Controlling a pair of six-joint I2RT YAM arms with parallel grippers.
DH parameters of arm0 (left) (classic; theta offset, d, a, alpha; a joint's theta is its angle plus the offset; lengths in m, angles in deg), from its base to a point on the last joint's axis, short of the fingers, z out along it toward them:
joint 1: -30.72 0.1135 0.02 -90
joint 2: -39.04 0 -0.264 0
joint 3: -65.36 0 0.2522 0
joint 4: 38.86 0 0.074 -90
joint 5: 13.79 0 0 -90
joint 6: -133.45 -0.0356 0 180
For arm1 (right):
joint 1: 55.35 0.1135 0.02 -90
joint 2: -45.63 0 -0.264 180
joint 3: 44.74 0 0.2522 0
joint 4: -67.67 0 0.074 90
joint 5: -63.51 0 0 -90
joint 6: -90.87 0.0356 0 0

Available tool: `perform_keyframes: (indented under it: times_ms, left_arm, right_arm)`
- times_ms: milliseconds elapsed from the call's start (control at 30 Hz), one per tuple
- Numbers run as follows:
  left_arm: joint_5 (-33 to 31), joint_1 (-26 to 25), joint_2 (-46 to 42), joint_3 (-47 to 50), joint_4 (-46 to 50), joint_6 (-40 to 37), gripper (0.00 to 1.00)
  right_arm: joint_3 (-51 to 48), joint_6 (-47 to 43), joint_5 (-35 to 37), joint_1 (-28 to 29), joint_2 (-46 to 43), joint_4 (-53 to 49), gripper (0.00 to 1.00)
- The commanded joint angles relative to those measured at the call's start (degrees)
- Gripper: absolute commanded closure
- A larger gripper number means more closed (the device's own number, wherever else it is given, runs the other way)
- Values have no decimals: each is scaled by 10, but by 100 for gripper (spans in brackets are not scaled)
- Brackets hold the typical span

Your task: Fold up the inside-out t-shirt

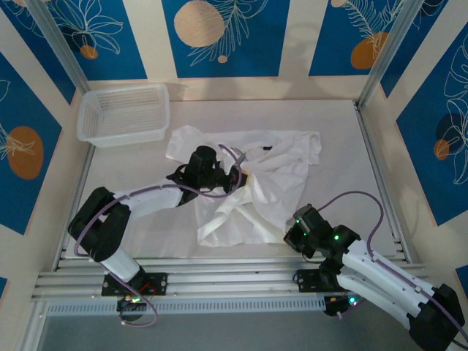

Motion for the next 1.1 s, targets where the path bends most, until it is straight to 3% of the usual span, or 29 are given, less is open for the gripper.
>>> perform_keyframes:
  times_ms: [0, 33, 67, 133, 167, 233, 300, 333, 400, 500, 567, 700, 767, 833, 1000, 1067]
  left_arm:
    - [-2, 3, -23, -17, 35, -15, 96]
    - [12, 3, -27, -16, 32, -10, 96]
    - [25, 2, -31, -15, 26, -1, 96]
    - [50, -1, -33, -21, 19, 21, 95]
    - [54, -4, -33, -26, 22, 30, 95]
    - [52, -10, -32, -42, 36, 43, 94]
    - [51, -14, -33, -52, 41, 46, 94]
    - [49, -15, -33, -55, 42, 46, 95]
    - [45, -16, -33, -56, 43, 45, 95]
    - [43, -16, -30, -62, 58, 42, 95]
    - [49, -16, -31, -62, 61, 45, 95]
    - [42, -16, -48, -52, 61, 49, 95]
    - [34, -16, -57, -45, 62, 47, 96]
    - [28, -16, -63, -38, 68, 42, 96]
    - [0, -16, -75, -20, 98, 9, 91]
    - [1, -15, -77, -7, 101, -8, 84]
  right_arm:
    - [26, -1, 26, 7, -9, -80, 100]
    - [36, -20, 31, 8, -12, -75, 100]
    - [48, -47, 33, 9, -14, -61, 93]
    - [79, -122, 26, 19, -16, 5, 69]
    - [93, -156, 24, 29, -13, 39, 64]
    - [111, -232, 34, 62, 6, 129, 64]
    - [127, -285, 88, 99, 40, 188, 63]
    - [136, -334, 116, 117, 61, 222, 57]
    - [145, -424, 193, 144, 98, 283, 32]
    - [128, -577, 266, 156, 158, 405, 29]
    - [114, -657, 271, 150, 205, 486, 29]
    - [136, -711, 330, 139, 323, 532, 28]
    - [152, -698, 391, 141, 363, 525, 30]
    - [162, -674, 432, 143, 381, 506, 41]
    - [149, -628, 396, 138, 327, 462, 94]
    - [143, -605, 356, 128, 297, 438, 100]
